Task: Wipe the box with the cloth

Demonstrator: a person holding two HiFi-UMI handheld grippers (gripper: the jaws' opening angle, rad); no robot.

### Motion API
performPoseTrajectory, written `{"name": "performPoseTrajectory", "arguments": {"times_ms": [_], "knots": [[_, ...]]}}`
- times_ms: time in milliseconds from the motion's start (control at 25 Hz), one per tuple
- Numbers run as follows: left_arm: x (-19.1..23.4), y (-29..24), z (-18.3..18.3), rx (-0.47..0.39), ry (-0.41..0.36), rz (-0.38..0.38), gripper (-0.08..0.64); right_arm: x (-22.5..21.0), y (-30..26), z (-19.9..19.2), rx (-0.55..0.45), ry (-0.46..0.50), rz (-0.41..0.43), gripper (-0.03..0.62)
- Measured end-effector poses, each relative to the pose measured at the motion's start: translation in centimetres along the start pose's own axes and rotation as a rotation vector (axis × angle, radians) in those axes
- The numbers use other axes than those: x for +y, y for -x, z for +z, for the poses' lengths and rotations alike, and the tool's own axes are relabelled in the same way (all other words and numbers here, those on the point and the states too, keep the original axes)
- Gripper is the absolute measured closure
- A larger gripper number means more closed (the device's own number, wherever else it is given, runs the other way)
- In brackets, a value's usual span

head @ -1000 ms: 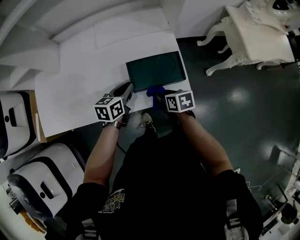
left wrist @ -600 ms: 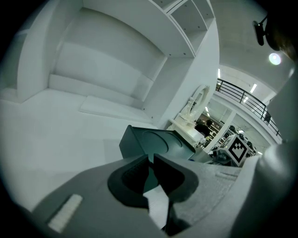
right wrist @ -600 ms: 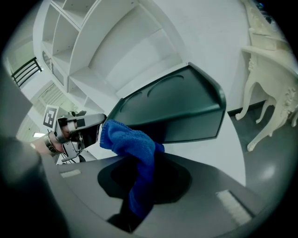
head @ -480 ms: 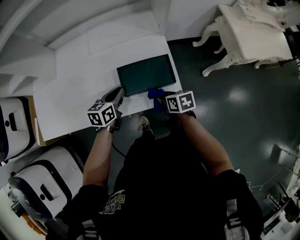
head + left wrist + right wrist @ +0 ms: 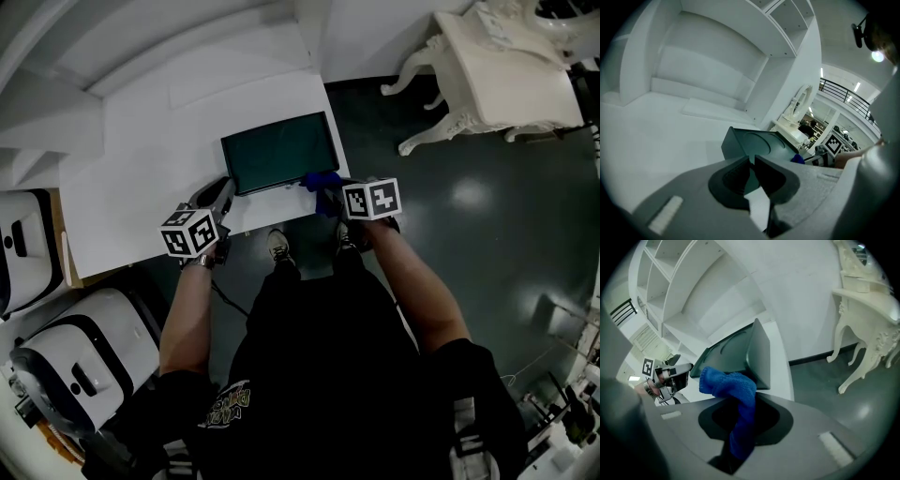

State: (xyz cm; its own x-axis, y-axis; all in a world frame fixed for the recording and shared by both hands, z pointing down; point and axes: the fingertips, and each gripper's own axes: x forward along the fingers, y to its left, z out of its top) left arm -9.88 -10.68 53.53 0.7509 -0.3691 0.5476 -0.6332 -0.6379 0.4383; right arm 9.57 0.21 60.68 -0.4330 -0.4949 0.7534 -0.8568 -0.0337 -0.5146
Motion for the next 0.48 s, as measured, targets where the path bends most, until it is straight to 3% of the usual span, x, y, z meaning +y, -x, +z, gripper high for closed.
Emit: {"name": "performPoseTrajectory", "arguments": {"times_ms": [480], "knots": [[0.1,0.0,-0.1,-0.011,0.01,0.04,0.52,-4.5,2.8,1.1,-0.041,-0.04,-0.049,0.5]]}}
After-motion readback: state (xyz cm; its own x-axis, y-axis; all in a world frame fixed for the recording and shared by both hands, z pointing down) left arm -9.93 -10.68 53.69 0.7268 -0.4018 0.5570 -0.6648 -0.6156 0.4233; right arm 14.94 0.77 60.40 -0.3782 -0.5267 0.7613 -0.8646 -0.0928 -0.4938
